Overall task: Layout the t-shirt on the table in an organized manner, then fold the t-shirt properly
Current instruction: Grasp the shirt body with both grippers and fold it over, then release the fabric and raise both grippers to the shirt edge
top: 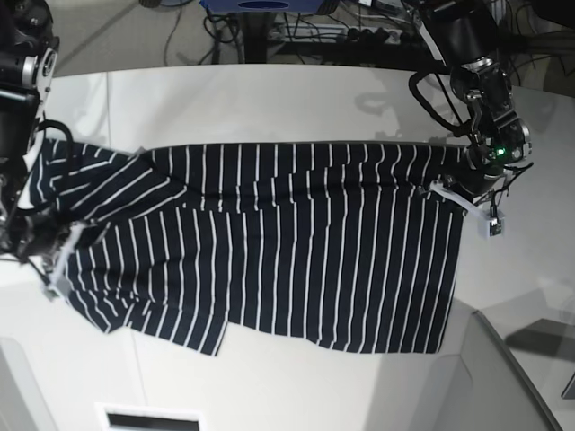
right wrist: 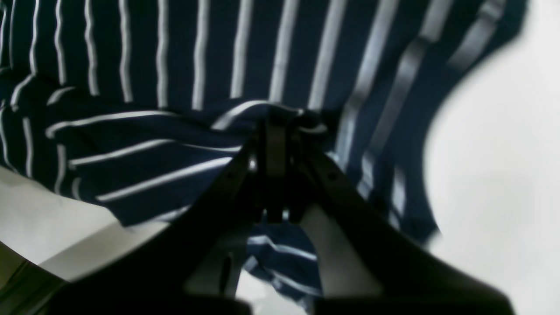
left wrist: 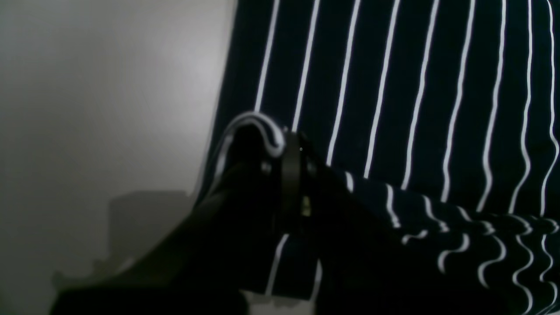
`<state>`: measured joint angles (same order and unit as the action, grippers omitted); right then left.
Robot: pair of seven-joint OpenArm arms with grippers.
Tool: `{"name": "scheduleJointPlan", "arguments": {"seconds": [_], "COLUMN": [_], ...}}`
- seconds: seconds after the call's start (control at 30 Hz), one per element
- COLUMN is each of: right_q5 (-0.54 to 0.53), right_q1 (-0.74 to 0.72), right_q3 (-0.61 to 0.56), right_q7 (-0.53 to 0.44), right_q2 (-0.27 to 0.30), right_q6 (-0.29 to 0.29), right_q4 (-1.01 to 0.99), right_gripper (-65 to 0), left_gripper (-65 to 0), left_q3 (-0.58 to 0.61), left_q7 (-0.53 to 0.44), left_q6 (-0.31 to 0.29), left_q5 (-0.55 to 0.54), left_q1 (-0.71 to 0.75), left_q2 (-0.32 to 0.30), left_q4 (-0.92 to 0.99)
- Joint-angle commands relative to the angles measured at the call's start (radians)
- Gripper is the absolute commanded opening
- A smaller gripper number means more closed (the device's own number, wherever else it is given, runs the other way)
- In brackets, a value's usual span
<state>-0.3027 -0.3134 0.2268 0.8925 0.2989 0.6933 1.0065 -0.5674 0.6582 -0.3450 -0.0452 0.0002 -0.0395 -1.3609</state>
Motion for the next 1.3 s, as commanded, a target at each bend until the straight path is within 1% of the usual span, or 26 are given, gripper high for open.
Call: {"name": "scheduleJointPlan", "arguments": {"seconds": [0.0,0.2,0.33,0.43,0.57,0.7,0.73,0.77,0.8,0.87,0.9,0.93,0.97,1.0,1.07,1.13,1.17,1.2,1.27], "right_q5": [-0.011,-0.011,-0.011,-0.011,-0.011,-0.013,-0.013,-0.013,-0.013,-0.013,-0.013,-0.019,-0.022,-0.022,-0.022,-0.02,-0.019,-0.017,-0.016], "right_q1": [-0.031,-0.086,-0.119,-0.122,-0.122,-0.122,-0.122,-0.122,-0.12,-0.117,-0.115,-0.112,-0.097,-0.076,-0.01,0.082,0.124,0.17,0.256], "right_q3": [-0.013,-0.093,-0.143,-0.182,-0.209,-0.208,-0.208,-0.208,-0.208,-0.2,-0.2,-0.197,-0.18,-0.129,0.003,0.174,0.237,0.302,0.374], "right_q7": [-0.02,-0.026,-0.046,-0.066,-0.066,-0.062,-0.06,-0.059,-0.059,-0.06,-0.062,-0.063,-0.068,-0.072,-0.092,-0.103,-0.098,-0.082,-0.04], "right_q2": [0.018,0.018,0.016,0.016,0.015,0.015,0.015,0.015,0.016,0.021,0.024,0.036,0.044,0.044,0.033,-0.022,-0.045,-0.073,-0.129], "right_q6": [0.005,0.005,0.005,0.005,0.005,0.005,0.005,0.005,0.005,0.005,0.005,0.005,0.005,0.005,0.005,0.005,0.005,0.005,0.005], "right_q4": [0.005,-0.058,-0.088,-0.09,-0.09,-0.096,-0.096,-0.094,-0.09,-0.085,-0.085,-0.085,-0.081,-0.054,0.018,0.136,0.2,0.272,0.394], "right_gripper": [-64.5,-64.5,-64.5,-64.5,-64.2,-63.8,-62.3,-58.8,-54.5,-42.8,-35.4,-29.9,-24.0,-20.1,-19.8,-20.6,-20.7,-20.6,-20.4], "left_gripper": [-65.0,-65.0,-65.0,-65.0,-65.0,-65.0,-65.0,-65.0,-65.0,-65.0,-57.9,-49.7,-40.5,-30.6,-15.8,-2.8,0.0,0.0,0.0], "left_q3": [0.001,0.002,0.07,0.093,0.094,0.102,0.1,0.096,0.094,0.093,0.093,0.093,0.093,0.091,0.091,0.083,0.059,0.024,-0.029], "left_q7": [-0.021,-0.021,-0.022,-0.022,-0.022,-0.022,-0.022,-0.022,-0.022,-0.022,-0.022,-0.022,-0.022,-0.022,-0.022,-0.022,-0.022,-0.022,-0.022], "left_q6": [0.001,0.001,0.001,0.001,0.002,0.002,0.002,0.002,0.002,0.002,0.002,0.002,0.002,0.002,-0.001,-0.002,-0.004,-0.004,-0.004], "left_q5": [-0.008,-0.006,-0.008,-0.008,-0.008,-0.008,-0.008,-0.008,-0.008,-0.008,-0.008,-0.009,-0.014,-0.018,-0.02,-0.038,-0.057,-0.089,-0.163], "left_q1": [-0.013,-0.015,-0.016,-0.015,-0.016,-0.033,-0.035,-0.036,-0.038,-0.041,-0.041,-0.041,-0.041,-0.041,-0.036,-0.03,-0.013,0.01,0.047], "left_q2": [-0.012,-0.012,-0.036,-0.04,-0.041,-0.041,-0.041,-0.041,-0.041,-0.043,-0.044,-0.047,-0.053,-0.059,-0.072,-0.078,-0.078,-0.078,-0.076], "left_q4": [-0.015,0.005,0.031,0.036,0.034,0.036,0.036,0.036,0.034,0.034,0.028,0.025,0.025,0.025,0.024,0.007,-0.007,-0.035,-0.088]}}
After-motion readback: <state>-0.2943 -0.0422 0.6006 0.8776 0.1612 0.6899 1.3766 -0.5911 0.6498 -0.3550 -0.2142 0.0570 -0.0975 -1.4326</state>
